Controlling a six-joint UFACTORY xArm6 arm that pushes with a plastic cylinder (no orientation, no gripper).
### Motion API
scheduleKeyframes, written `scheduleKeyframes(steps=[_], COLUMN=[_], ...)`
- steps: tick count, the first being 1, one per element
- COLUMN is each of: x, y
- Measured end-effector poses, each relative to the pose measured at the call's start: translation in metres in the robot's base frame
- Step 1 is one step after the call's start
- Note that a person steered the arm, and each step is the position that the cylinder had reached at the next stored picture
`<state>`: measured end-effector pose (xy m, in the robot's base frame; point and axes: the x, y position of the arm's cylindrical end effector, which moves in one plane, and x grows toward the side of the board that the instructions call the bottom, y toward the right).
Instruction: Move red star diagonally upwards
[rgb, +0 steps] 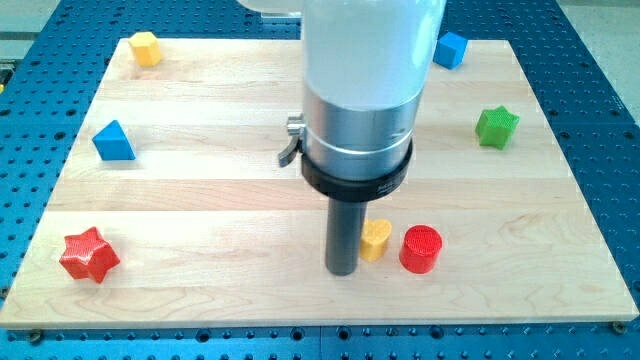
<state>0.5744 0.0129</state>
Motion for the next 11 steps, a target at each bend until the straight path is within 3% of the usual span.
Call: scheduleKeyframes(steps=[1,3,4,6,8,9,11], x=[0.038,0.042,0.017,-0.016,0.0,-0.035,-0.051], y=[-0.102,-0.301,-0.302,-0.09,-0.173,-0.158,-0.079])
